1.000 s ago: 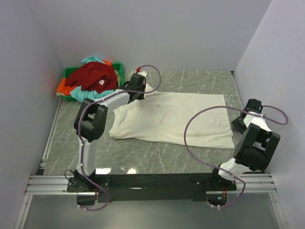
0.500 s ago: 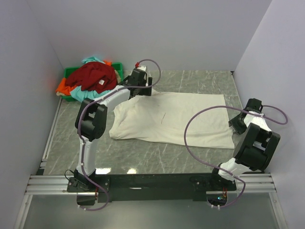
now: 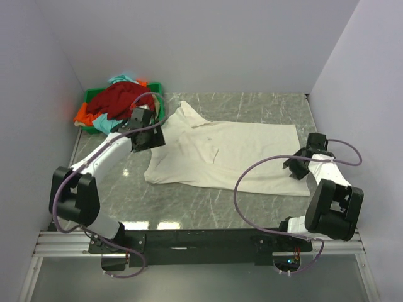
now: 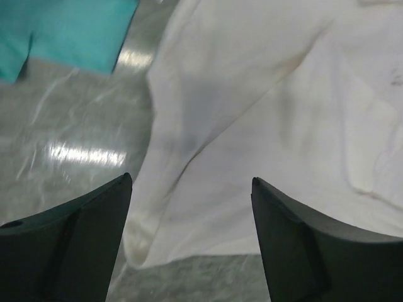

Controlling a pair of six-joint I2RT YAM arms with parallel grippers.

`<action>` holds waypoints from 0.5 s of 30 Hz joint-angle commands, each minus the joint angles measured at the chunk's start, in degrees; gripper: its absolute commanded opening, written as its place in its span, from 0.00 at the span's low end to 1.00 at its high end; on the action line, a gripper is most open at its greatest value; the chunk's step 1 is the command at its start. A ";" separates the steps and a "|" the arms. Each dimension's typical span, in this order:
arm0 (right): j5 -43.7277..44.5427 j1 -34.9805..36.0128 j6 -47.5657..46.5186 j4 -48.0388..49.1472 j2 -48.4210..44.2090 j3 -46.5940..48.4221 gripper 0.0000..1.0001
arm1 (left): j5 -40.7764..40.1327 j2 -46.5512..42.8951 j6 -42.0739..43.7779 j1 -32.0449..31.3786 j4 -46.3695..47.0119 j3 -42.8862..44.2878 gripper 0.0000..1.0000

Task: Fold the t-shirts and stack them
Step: Fold the tshirt

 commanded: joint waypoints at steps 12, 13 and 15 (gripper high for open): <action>-2.34 0.81 2.71 0.62 0.91 -6.09 0.49 | 10.22 -16.86 -6.08 7.93 -16.21 -15.97 0.66; -2.42 0.81 2.80 0.80 1.69 -6.10 0.49 | 11.19 -17.57 -6.52 8.02 -16.13 -16.50 0.65; -2.60 0.81 2.89 1.15 2.31 -6.01 0.49 | 14.09 -19.24 -7.05 7.93 -15.34 -18.26 0.62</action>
